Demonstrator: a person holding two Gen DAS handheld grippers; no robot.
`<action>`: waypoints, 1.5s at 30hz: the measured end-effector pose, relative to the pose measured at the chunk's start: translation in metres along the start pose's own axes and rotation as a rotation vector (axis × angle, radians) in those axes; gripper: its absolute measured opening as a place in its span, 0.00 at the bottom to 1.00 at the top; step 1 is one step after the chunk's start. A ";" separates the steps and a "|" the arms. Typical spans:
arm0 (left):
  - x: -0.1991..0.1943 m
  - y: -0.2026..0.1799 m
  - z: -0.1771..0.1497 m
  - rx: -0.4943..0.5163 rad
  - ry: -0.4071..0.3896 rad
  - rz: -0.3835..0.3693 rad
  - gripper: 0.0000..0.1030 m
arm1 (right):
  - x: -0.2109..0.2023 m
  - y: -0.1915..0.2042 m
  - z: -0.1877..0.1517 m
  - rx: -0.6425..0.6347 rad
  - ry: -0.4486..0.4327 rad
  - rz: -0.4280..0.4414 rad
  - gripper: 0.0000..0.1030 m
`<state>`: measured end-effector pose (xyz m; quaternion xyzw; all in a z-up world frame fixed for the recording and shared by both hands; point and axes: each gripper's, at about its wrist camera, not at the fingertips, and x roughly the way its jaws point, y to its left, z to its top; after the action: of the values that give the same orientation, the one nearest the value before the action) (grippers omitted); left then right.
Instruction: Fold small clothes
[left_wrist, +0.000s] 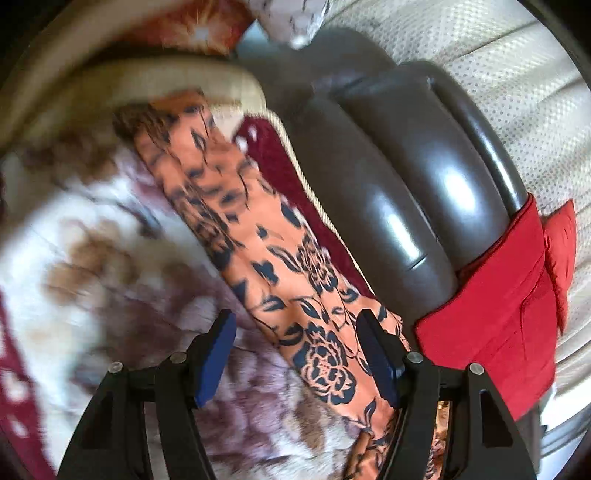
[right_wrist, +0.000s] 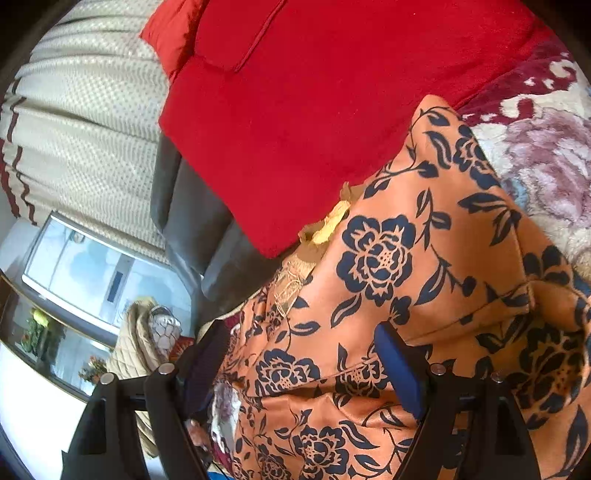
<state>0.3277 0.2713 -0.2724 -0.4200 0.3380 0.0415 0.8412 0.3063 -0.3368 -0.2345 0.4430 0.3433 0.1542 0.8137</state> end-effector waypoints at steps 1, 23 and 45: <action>0.006 0.001 0.001 -0.016 0.004 -0.009 0.66 | 0.001 0.001 0.000 -0.006 0.003 -0.003 0.80; 0.019 0.011 0.058 -0.027 -0.195 0.054 0.04 | 0.011 -0.008 0.006 -0.024 0.015 -0.053 0.80; -0.022 -0.299 -0.273 1.057 0.302 -0.267 0.58 | -0.060 -0.027 0.034 0.083 -0.137 -0.013 0.80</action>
<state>0.2704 -0.1172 -0.1705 0.0180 0.3734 -0.3008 0.8774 0.2857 -0.4057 -0.2186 0.4835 0.2960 0.1038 0.8172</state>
